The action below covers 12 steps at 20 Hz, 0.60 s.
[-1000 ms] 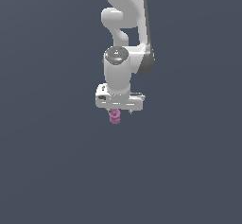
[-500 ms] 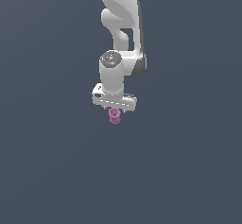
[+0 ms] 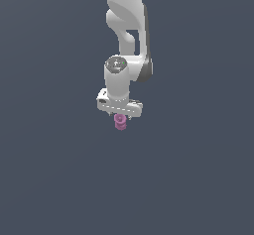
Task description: Pick up the object and move it to a goal position.
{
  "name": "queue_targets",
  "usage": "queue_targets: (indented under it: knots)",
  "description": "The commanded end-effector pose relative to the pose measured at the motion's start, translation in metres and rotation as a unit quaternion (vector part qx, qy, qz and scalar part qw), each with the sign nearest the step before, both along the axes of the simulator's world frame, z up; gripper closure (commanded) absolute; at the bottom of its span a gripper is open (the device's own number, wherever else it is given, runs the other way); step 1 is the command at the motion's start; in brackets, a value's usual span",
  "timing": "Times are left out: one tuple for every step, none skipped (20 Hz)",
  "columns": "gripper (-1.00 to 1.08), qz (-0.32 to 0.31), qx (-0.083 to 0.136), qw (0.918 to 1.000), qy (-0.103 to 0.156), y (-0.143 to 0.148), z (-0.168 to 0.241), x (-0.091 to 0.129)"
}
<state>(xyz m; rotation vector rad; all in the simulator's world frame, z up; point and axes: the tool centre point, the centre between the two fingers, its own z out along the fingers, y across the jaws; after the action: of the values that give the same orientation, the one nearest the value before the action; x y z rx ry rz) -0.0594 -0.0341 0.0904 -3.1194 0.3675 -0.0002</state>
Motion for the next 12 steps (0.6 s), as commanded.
queue_targets:
  knots:
    - [-0.92, 0.0, 0.0, 1.0, 0.0, 0.0, -0.009, -0.001]
    - [-0.92, 0.0, 0.0, 1.0, 0.0, 0.0, -0.014, -0.001]
    - [-0.92, -0.001, 0.0, 1.0, 0.0, 0.0, -0.02, -0.001]
    - [-0.92, -0.001, 0.0, 1.0, 0.0, 0.0, -0.025, -0.002]
    - [-0.92, -0.001, 0.0, 1.0, 0.0, 0.0, -0.029, -0.002]
    - [-0.92, -0.001, 0.0, 1.0, 0.0, 0.0, -0.033, -0.002]
    - [-0.92, -0.001, 0.0, 1.0, 0.0, 0.0, -0.037, -0.002]
    - [-0.92, -0.002, 0.0, 1.0, 0.0, -0.001, -0.039, -0.002]
    - [-0.92, -0.002, 0.0, 1.0, 0.0, -0.001, -0.041, -0.002]
    - [-0.92, -0.002, 0.0, 1.0, 0.0, -0.001, -0.042, -0.001]
    - [-0.92, -0.002, 0.0, 1.0, 0.0, 0.0, -0.043, -0.001]
    - [-0.92, -0.002, 0.0, 1.0, 0.0, 0.0, -0.043, -0.001]
